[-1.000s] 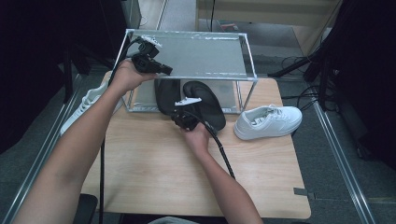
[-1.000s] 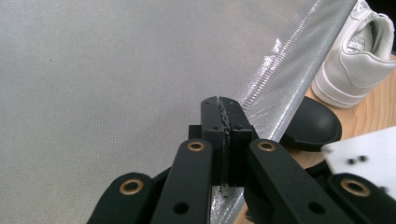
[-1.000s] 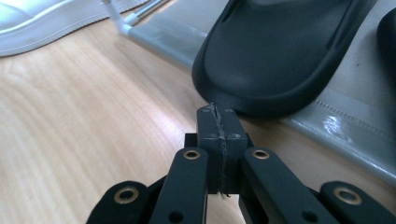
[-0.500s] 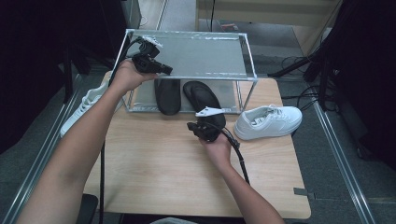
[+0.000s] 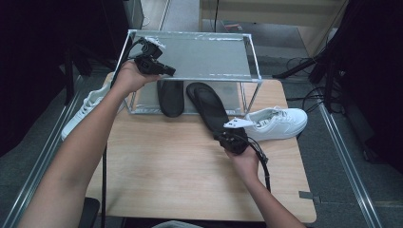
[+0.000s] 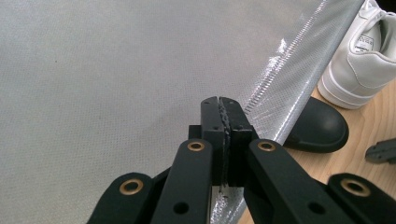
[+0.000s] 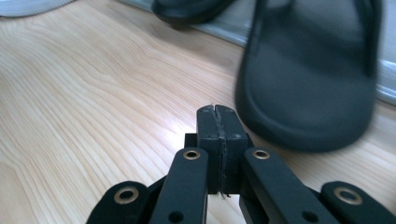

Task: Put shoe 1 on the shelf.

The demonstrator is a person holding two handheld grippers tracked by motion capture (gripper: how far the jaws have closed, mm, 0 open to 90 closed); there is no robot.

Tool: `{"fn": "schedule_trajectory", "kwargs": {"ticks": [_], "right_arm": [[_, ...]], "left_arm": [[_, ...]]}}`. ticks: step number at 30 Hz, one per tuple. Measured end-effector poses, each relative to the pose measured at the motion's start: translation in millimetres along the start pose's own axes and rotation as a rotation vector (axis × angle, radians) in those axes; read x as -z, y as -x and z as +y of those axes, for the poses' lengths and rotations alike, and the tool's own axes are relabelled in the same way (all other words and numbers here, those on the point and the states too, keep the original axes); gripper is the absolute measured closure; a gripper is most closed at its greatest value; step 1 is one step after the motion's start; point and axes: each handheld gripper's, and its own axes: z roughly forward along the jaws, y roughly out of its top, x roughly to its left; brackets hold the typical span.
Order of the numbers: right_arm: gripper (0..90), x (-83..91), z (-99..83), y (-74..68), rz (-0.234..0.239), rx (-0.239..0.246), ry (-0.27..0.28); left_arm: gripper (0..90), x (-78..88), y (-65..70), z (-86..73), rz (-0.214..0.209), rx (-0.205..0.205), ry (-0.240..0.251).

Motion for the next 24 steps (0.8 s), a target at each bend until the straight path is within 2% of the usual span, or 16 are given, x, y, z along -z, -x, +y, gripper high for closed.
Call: {"fn": "schedule_trajectory", "kwargs": {"ticks": [5,7,9,13,18,20,22,24], "right_arm": [[90.0,14.1,-15.1,11.5,-0.04,-0.02,0.017],[90.0,16.3,-21.6,15.9,-0.07,-0.019,0.004],[90.0,16.7,-24.6,22.3,-0.09,-0.044,0.003],[90.0,12.9,-22.0,31.1,-0.128,-0.072,0.025],[90.0,2.2,-19.2,32.9,-0.171,-0.087,0.011],[90.0,-2.3,-18.3,34.3,-0.178,-0.096,0.007],[90.0,-5.2,-16.9,35.3,-0.171,-0.098,0.014],[90.0,-8.1,-14.5,36.6,-0.157,-0.12,0.023]], "left_arm": [[90.0,0.0,0.1,0.4,0.001,0.002,-0.003],[90.0,-0.1,-0.5,0.4,0.001,-0.002,-0.004],[90.0,-0.3,0.3,0.2,0.005,-0.005,-0.001],[90.0,-0.1,1.1,0.4,0.012,-0.009,-0.005],[90.0,-0.3,-0.1,0.0,0.003,-0.001,0.0],[90.0,-0.2,0.2,0.1,0.005,-0.002,-0.001],[90.0,-0.1,0.3,-0.2,0.004,-0.003,0.0],[90.0,0.0,0.1,-0.3,0.004,-0.005,-0.001]]}}
